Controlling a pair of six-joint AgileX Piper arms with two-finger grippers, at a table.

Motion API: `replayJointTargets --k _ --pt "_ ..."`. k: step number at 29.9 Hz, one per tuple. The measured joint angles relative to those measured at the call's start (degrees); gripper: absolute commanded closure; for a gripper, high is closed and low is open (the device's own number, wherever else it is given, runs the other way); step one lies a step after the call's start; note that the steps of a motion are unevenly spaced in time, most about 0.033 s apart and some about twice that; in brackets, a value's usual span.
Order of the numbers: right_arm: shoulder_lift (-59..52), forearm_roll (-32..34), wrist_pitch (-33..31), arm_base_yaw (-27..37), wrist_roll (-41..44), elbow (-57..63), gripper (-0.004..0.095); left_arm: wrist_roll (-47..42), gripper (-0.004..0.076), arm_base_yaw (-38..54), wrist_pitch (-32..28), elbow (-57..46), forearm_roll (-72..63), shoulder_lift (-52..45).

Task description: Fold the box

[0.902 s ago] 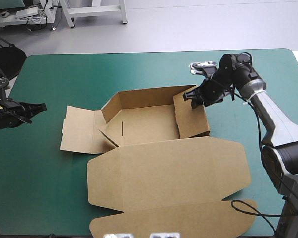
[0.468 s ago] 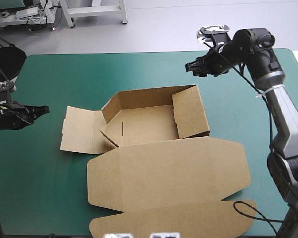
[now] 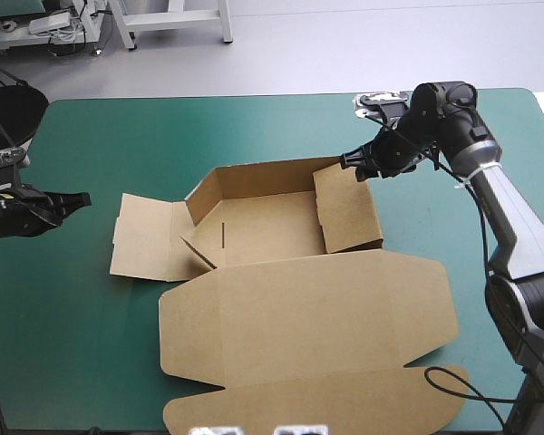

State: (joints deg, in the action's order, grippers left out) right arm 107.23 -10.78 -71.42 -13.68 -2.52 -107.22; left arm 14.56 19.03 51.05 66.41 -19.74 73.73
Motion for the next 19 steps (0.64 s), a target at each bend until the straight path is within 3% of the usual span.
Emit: replayJointTargets --k 19 --pt "6.6 -2.2 1.4 0.0 -1.0 6.7 0.0466 0.1 0.0732 0.0 -0.1 0.0 0.0 0.0"
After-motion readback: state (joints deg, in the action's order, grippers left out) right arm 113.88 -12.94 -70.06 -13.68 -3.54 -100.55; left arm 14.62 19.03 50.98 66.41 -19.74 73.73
